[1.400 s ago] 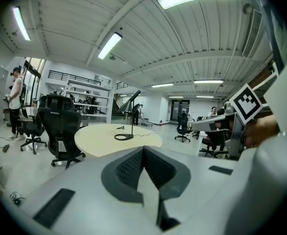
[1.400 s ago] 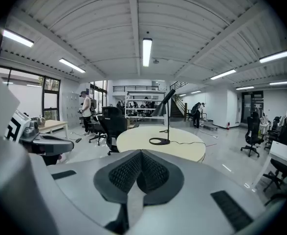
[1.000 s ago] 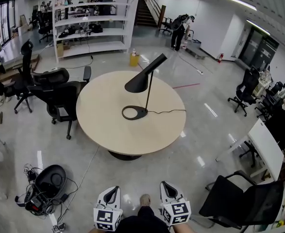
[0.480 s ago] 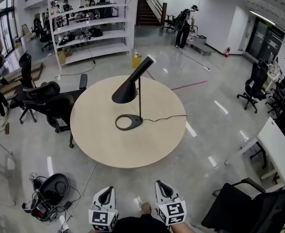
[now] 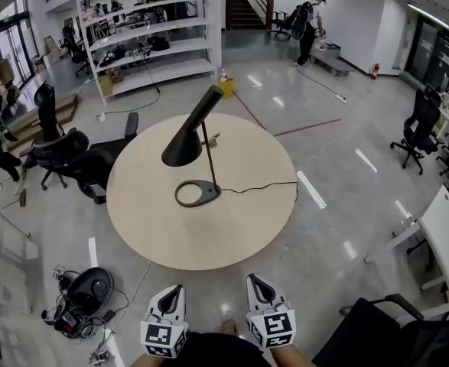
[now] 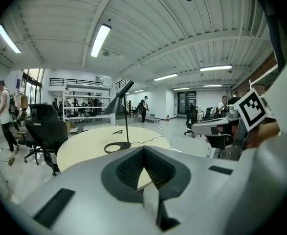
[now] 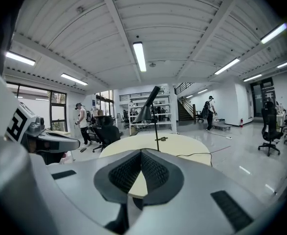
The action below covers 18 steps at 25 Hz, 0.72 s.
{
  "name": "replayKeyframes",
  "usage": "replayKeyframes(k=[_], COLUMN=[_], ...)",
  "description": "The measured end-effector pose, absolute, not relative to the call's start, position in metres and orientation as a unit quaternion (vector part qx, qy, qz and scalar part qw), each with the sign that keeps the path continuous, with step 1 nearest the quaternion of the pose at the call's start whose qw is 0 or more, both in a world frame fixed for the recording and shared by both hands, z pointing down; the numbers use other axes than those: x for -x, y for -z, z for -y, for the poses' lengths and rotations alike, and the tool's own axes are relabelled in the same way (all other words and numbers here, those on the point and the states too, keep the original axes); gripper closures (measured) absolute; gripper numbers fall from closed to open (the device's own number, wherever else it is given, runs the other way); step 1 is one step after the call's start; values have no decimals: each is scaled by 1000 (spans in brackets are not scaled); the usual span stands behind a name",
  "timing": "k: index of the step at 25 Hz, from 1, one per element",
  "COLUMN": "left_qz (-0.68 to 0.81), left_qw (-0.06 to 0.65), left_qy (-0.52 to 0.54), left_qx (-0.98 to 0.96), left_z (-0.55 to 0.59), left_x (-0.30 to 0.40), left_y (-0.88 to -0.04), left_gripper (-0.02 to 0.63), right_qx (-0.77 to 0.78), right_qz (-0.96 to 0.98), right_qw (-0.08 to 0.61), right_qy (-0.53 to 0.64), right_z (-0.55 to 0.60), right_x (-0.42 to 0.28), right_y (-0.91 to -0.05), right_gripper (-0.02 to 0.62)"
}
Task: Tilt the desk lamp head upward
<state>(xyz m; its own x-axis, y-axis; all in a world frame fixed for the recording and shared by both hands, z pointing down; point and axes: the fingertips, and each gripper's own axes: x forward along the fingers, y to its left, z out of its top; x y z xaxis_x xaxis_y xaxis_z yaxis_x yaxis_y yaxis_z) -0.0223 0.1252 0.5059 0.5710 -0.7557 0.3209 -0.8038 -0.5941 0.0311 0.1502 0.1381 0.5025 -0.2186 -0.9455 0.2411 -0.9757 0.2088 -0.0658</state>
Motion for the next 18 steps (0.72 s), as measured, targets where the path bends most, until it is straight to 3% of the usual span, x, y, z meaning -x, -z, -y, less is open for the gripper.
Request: replayKeyframes(k=[18], left_qz=[441], left_qw=[115], left_qy=[-82], left_qx=[-886], left_z=[40], left_x=[7], left_y=[-495], left_gripper=[560], right_qx=[-638], right_qz=[761], right_qw=[85], right_qy=[-85], right_z=[-14], right_x=[-184], right_y=[-484], right_gripper=[580])
